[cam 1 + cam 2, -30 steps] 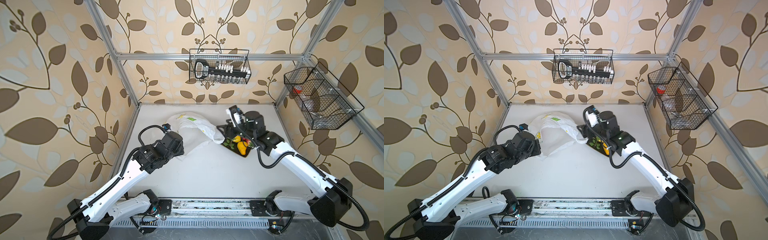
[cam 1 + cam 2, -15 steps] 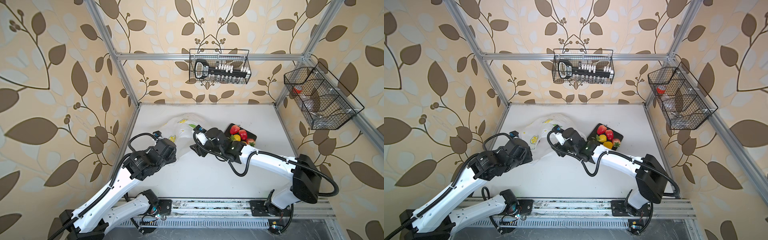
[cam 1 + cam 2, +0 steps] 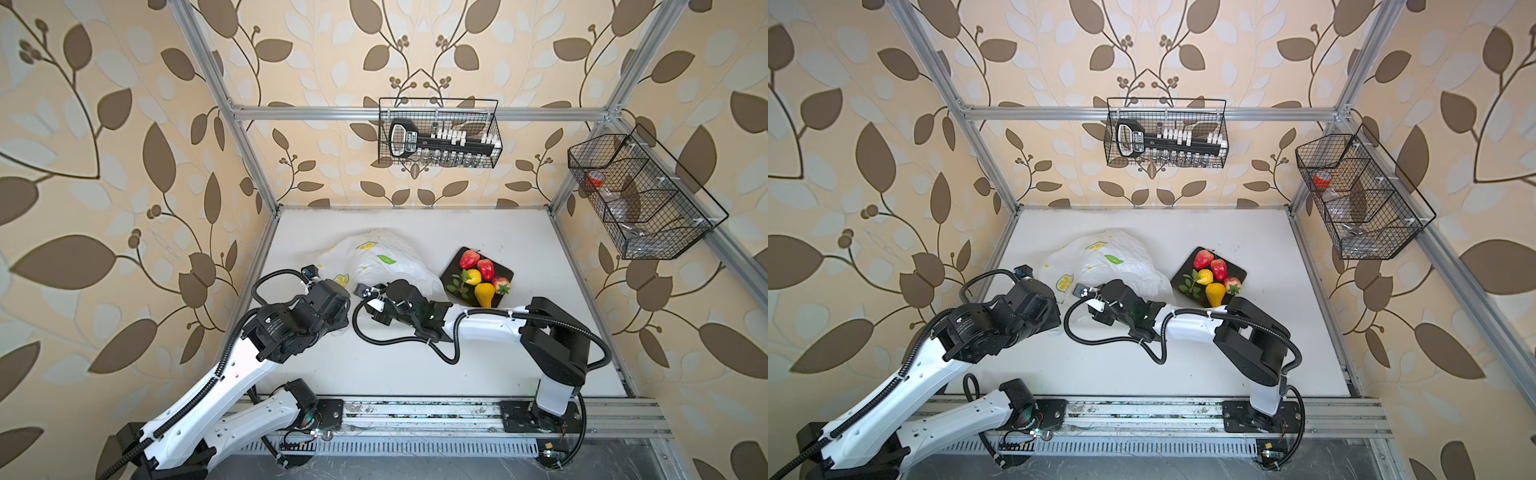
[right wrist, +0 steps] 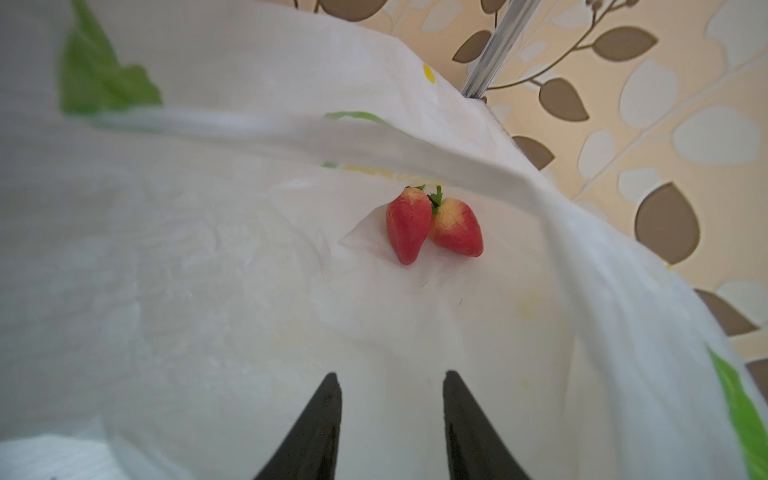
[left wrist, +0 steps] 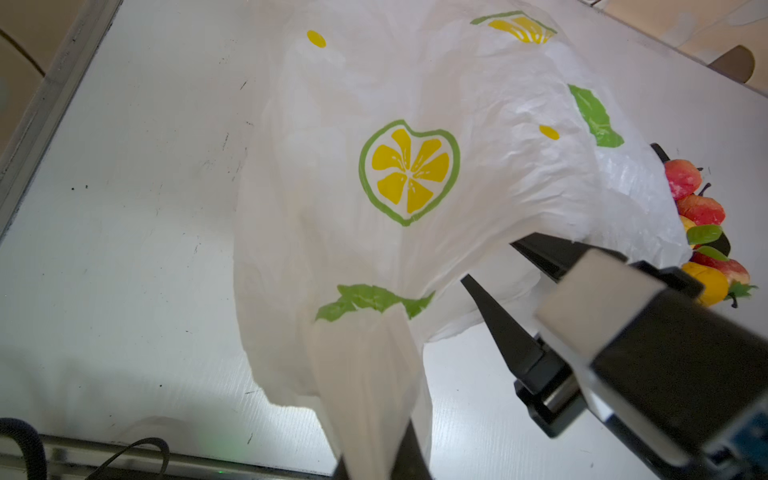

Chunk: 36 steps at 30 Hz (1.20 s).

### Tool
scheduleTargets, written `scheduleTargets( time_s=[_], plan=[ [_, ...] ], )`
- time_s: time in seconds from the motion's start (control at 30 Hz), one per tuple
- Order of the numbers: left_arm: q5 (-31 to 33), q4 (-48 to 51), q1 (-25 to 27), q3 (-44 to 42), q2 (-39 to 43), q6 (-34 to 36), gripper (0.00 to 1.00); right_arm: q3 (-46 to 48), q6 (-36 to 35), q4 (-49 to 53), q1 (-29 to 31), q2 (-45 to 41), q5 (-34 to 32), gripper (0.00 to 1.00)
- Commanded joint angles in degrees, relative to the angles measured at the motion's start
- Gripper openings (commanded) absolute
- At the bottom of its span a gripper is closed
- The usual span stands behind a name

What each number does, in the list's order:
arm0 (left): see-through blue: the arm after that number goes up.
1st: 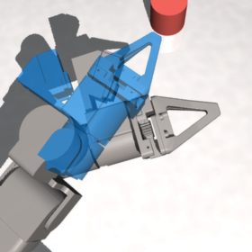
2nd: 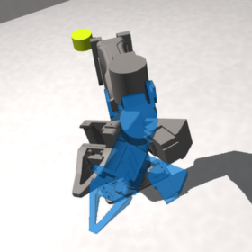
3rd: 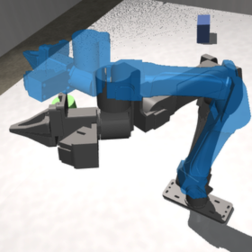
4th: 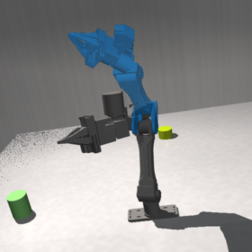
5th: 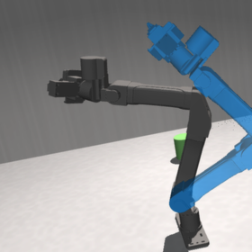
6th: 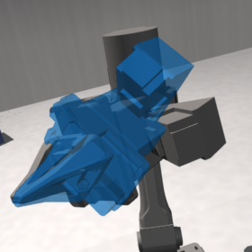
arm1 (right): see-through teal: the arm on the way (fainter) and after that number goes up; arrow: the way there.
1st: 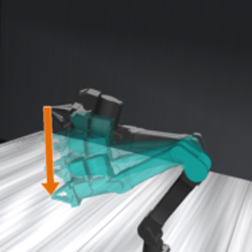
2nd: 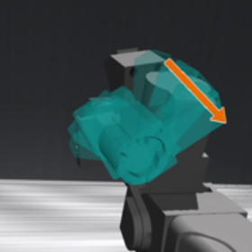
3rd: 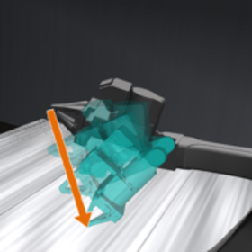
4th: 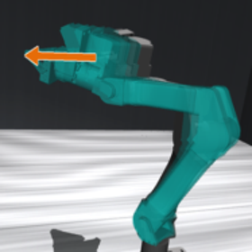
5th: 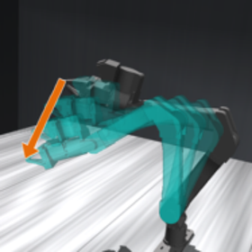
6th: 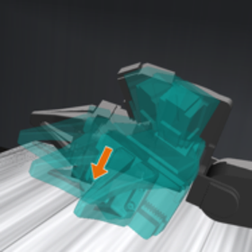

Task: Take the fake fruits out of the plastic bag
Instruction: 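Move the right gripper into the bag above the two red strawberries, then lower the right gripper toward the strawberries while the left gripper releases the bag and withdraws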

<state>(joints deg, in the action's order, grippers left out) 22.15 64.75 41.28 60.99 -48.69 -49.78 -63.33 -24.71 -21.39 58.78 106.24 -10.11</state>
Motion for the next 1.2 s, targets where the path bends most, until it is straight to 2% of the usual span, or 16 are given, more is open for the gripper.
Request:
scheduleTargets(
  time_s=[0.0, 0.17, 0.23, 0.3, 0.37, 0.47, 0.53, 0.7, 0.83, 1.0, 1.17],
  plan=[
    [3.0, 2.0, 0.1, 2.9, 0.8, 0.4, 0.00, -0.4, -15.2, -4.7, -1.1, 2.6, -2.9, 0.40],
    [3.4, 2.2, 0.1, 3.0, 2.2, 0.4, 0.00, -2.2, -21.1, -5.7, -2.7, 6.6, -5.2, 0.38],
    [3.3, 1.1, 0.0, 3.1, 3.2, 3.3, 0.00, -3.7, -23.3, -6.0, -2.8, 8.9, -7.9, 0.38],
    [2.2, -0.5, 0.1, 3.1, 4.1, 5.7, 0.00, -5.4, -23.6, -5.9, -2.9, 10.5, -10.5, 0.38],
    [0.0, -2.2, 0.1, 2.9, 4.8, 8.0, 0.00, -7.6, -20.7, -3.7, -3.1, 11.4, -11.6, 0.40],
    [-2.9, -4.0, 0.1, 1.7, 5.8, 9.7, 0.00, -12.3, -9.8, 6.3, -3.4, 12.2, -11.7, 0.45],
    [-4.5, -5.9, 0.1, 0.9, 6.5, 10.5, 0.00, -14.6, 0.9, 14.6, -3.4, 12.6, -10.1, 0.49],
    [-7.8, -9.4, 0.1, -0.6, 6.9, 11.4, 0.00, -14.9, 23.2, 23.1, -3.3, 12.9, -3.0, 0.51],
    [-10.4, -11.1, 0.1, -1.4, 6.8, 11.6, 0.00, -20.4, 33.7, 28.8, -3.6, 16.1, -1.9, 0.54],
    [-12.2, -11.2, 0.1, -2.2, 7.4, 11.6, 0.00, -23.2, 50.2, 28.0, -5.9, 16.6, 4.5, 0.59],
    [-14.6, -11.0, 0.1, -3.5, 7.2, 10.6, 0.00, -23.9, 67.8, 19.1, -6.9, 18.1, 13.7, 0.64]
  ],
)
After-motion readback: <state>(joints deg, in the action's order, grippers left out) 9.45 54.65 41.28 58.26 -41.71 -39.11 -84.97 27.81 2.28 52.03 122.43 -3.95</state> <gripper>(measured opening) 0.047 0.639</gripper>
